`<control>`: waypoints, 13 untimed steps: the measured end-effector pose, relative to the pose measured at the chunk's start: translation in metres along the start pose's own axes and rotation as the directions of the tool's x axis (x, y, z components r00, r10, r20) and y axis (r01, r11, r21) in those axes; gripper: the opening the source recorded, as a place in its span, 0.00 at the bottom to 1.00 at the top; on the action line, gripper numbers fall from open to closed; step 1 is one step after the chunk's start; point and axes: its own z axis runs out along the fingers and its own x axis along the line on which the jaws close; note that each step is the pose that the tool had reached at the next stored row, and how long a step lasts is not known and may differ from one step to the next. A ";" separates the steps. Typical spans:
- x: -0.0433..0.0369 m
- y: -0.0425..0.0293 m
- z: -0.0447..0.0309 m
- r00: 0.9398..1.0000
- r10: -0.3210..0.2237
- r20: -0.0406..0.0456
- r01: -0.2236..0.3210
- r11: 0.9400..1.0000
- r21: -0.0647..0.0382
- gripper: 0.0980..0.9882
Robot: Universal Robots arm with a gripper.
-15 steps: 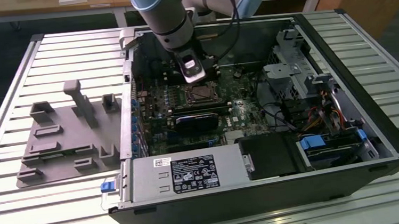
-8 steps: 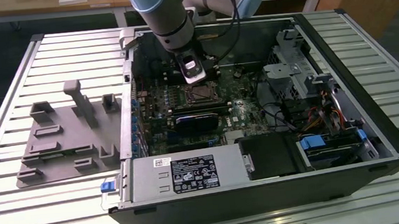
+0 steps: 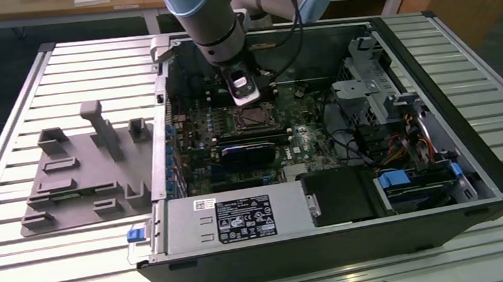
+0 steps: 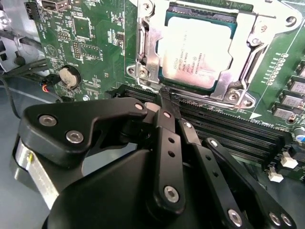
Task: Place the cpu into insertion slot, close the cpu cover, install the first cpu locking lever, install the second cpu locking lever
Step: 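Install the first cpu locking lever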
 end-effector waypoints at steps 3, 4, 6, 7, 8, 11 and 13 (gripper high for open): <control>-0.0004 0.0004 -0.0015 1.000 0.002 -0.002 -0.002 1.000 -0.004 0.00; -0.0007 0.0006 -0.0023 1.000 0.002 -0.002 -0.002 1.000 -0.004 0.00; -0.0011 0.0012 -0.0040 1.000 0.002 -0.003 -0.003 1.000 -0.006 0.00; -0.0013 0.0015 -0.0049 1.000 0.003 -0.003 -0.003 1.000 -0.007 0.00; -0.0015 0.0017 -0.0055 1.000 0.003 -0.003 -0.003 1.000 -0.008 0.00; -0.0019 0.0014 -0.0059 1.000 0.005 -0.006 -0.005 1.000 -0.014 0.00; -0.0023 0.0003 -0.0061 1.000 0.007 -0.007 -0.007 1.000 -0.017 0.00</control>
